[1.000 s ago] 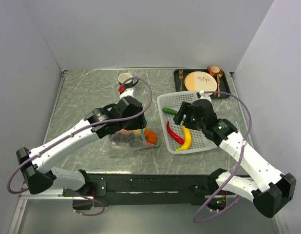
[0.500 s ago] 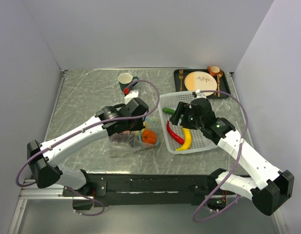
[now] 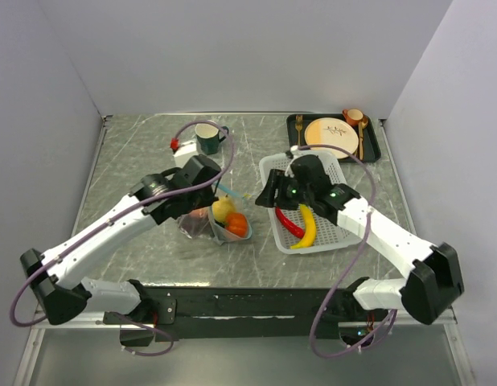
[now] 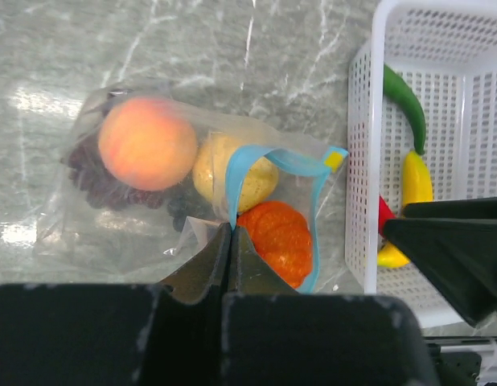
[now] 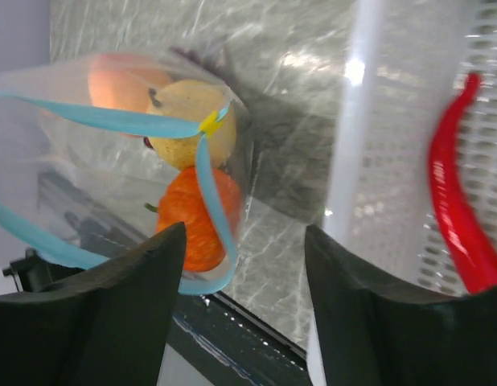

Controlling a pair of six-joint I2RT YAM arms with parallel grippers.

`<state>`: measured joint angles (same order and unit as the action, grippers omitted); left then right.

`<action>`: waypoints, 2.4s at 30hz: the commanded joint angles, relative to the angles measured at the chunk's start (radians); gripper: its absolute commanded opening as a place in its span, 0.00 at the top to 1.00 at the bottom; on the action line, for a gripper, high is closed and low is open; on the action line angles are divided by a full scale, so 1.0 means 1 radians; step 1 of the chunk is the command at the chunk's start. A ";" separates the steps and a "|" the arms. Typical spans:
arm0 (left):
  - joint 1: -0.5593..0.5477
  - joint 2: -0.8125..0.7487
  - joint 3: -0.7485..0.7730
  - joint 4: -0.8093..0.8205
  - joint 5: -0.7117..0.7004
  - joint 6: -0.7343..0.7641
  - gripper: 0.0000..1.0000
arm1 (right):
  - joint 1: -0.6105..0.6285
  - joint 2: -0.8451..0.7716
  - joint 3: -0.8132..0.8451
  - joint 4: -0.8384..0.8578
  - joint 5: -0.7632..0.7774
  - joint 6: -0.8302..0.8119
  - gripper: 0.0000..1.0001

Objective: Place the food in the zip-top bag and seal the zipper
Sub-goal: Adjust the zipper food storage bag at the center of the board.

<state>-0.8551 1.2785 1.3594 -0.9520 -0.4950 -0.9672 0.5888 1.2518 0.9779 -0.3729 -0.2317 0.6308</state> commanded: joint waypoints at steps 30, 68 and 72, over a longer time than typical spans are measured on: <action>0.021 -0.085 -0.033 0.024 -0.020 -0.010 0.99 | 0.141 0.253 0.244 0.051 -0.012 -0.017 1.00; 0.168 -0.217 0.204 -0.283 -0.241 -0.010 0.99 | 0.203 0.418 0.729 -0.098 -0.029 -0.125 0.91; 0.182 -0.238 0.206 -0.205 -0.119 -0.007 0.99 | 0.229 0.469 0.802 -0.149 -0.046 -0.164 0.92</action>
<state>-0.6868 1.0748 1.5459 -1.2480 -0.6682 -1.0145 0.7956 1.7248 1.7302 -0.5758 -0.2668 0.5060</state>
